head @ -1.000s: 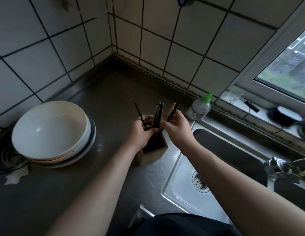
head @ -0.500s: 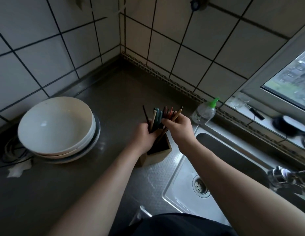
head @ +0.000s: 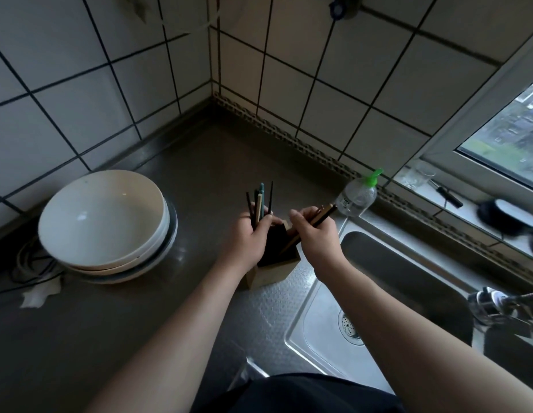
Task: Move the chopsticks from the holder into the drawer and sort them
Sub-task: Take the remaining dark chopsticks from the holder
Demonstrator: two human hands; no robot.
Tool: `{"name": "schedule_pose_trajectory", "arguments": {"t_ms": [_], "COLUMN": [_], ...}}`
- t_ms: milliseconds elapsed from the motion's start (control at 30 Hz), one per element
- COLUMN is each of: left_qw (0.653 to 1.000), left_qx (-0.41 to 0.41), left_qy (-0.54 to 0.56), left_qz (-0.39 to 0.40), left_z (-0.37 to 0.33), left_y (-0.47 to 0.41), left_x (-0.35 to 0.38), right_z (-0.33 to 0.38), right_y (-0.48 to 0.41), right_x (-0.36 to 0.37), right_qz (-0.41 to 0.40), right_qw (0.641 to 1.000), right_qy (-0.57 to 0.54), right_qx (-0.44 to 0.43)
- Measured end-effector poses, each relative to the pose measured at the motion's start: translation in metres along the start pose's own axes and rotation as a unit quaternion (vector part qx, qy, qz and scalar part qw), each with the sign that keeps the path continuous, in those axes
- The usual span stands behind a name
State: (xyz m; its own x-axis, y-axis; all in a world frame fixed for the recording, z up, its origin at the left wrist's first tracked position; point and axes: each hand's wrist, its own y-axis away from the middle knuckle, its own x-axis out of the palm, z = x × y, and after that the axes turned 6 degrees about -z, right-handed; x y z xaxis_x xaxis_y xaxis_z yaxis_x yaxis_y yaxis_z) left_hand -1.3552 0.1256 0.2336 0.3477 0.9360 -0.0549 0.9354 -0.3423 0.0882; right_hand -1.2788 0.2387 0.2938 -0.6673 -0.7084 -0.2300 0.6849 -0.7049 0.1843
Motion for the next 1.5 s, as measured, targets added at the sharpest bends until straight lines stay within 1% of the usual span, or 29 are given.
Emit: {"name": "schedule_pose_trajectory", "arguments": {"t_ms": [167, 333, 400, 567, 767, 967, 1100, 1200, 1300, 1400, 1500], "left_qw": [0.998, 0.995, 0.994, 0.991, 0.983, 0.967, 0.959, 0.958, 0.96, 0.962, 0.953], "left_qx": [0.021, 0.065, 0.076, 0.106, 0.164, 0.24, 0.275, 0.277, 0.267, 0.239, 0.248], "left_qy": [-0.05, -0.049, -0.023, 0.039, 0.042, 0.051, 0.053, 0.074, 0.074, 0.074, 0.044], "left_qz": [-0.021, -0.056, -0.069, -0.075, -0.066, -0.067, -0.036, 0.002, 0.049, 0.108, 0.169], "left_z": [-0.01, -0.017, -0.024, -0.053, -0.093, -0.131, -0.145, -0.142, -0.132, -0.118, -0.102], "left_y": [0.004, 0.007, 0.007, 0.013, 0.029, 0.059, 0.088, 0.116, 0.155, 0.209, 0.276], "left_x": [0.0, 0.002, 0.002, -0.001, -0.006, -0.003, 0.016, 0.043, 0.076, 0.11, 0.138], "right_z": [-0.003, 0.007, 0.017, 0.044, 0.073, 0.097, 0.095, 0.082, 0.059, 0.027, -0.009], "right_y": [0.006, 0.012, 0.014, 0.017, 0.028, 0.062, 0.098, 0.13, 0.169, 0.218, 0.278], "right_x": [0.0, 0.001, -0.003, -0.022, -0.054, -0.095, -0.133, -0.165, -0.202, -0.242, -0.284], "right_qz": [-0.018, -0.029, -0.035, -0.036, -0.042, -0.046, -0.056, -0.083, -0.133, -0.189, -0.231], "right_qw": [0.999, 0.99, 0.984, 0.976, 0.956, 0.924, 0.909, 0.904, 0.9, 0.903, 0.9], "right_qy": [-0.031, -0.137, -0.174, -0.212, -0.257, -0.304, -0.308, -0.301, -0.298, -0.275, -0.263], "right_qx": [0.036, 0.032, 0.015, -0.047, -0.133, -0.226, -0.276, -0.293, -0.288, -0.27, -0.258]}}
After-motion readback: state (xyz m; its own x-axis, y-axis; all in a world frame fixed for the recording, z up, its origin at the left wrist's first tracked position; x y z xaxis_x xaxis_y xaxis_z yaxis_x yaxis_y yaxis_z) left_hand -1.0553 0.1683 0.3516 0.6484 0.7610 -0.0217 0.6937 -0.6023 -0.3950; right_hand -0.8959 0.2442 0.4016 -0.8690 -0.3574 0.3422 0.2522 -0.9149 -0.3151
